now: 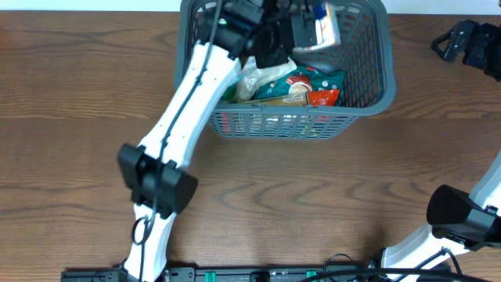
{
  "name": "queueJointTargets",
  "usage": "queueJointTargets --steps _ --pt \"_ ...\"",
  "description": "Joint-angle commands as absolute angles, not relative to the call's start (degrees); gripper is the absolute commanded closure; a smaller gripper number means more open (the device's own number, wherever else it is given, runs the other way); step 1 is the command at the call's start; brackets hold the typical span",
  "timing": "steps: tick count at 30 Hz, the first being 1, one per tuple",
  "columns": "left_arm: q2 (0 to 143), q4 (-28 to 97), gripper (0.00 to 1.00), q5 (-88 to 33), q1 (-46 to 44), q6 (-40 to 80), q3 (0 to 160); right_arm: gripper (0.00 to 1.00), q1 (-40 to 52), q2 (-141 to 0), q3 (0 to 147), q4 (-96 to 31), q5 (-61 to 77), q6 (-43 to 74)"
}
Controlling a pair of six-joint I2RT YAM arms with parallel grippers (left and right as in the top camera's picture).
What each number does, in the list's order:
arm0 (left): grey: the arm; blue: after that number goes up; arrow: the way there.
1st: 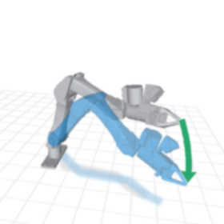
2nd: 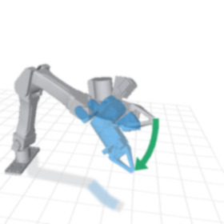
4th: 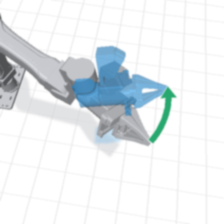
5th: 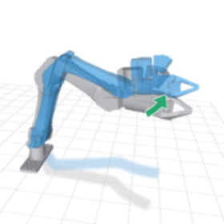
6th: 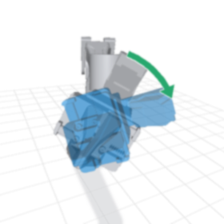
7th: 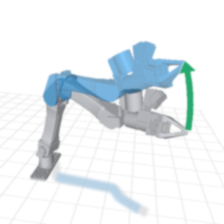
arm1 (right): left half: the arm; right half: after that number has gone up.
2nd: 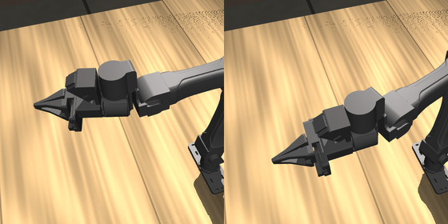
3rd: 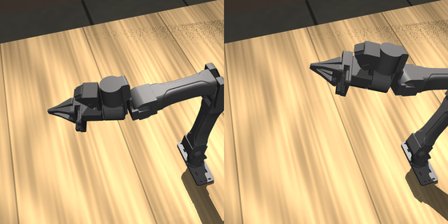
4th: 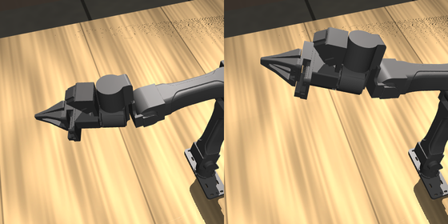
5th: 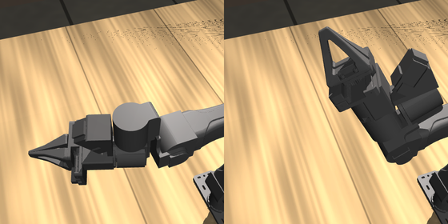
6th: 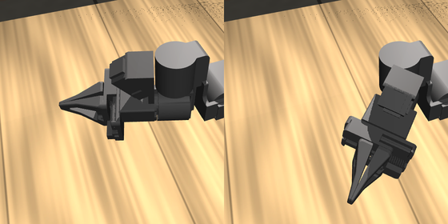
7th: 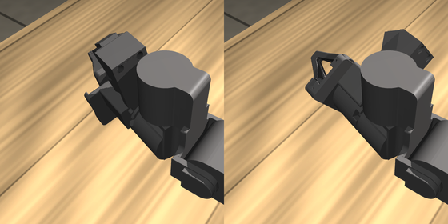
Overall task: Pack container
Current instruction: 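Lift the striped box into the basket and release it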
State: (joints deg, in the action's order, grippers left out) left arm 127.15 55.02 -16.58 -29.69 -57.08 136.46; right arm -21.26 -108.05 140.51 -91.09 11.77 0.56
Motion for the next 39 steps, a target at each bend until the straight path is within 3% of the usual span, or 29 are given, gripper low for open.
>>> queueJointTargets --steps 1,7,10,11,12,13,21,28,39 --pt "128.81 56.10 0.94 -17.54 -29.54 -56.71 136.46 0.01 -20.38 -107.63 140.42 -91.35 11.35 -0.36" --pt "131.87 57.43 0.94 -17.32 -29.15 -55.51 136.35 0.01 -20.38 -107.63 140.42 -91.31 10.68 -0.51" --pt "132.64 58.02 0.83 -17.34 -28.75 -55.16 136.35 0.01 -20.38 -107.63 140.42 -91.24 10.68 -0.54" --pt "132.68 58.02 0.62 -17.32 -28.67 -54.87 136.35 0.01 -20.38 -107.63 140.42 -91.20 10.68 -0.51" --pt "132.68 58.00 0.15 -17.32 -28.53 -54.15 136.35 0.01 -20.38 -107.63 140.42 -91.09 10.68 -0.54" --pt "132.53 57.98 0.02 -17.32 -28.40 -53.39 136.35 0.01 -20.38 -107.63 140.42 -91.02 10.68 -0.54" --pt "127.66 57.98 0.02 -14.83 -28.21 -52.58 136.38 0.01 -20.38 -107.63 140.42 -90.85 10.68 -0.54" --pt "116.62 55.05 0.02 -6.39 -26.13 -43.88 136.38 0.01 -20.25 -107.63 140.42 -89.36 10.31 -2.52" --pt "104.53 65.82 0.01 -1.87 -8.93 -17.67 136.38 0.01 -11.81 -107.61 140.51 -72.99 8.38 -4.43"
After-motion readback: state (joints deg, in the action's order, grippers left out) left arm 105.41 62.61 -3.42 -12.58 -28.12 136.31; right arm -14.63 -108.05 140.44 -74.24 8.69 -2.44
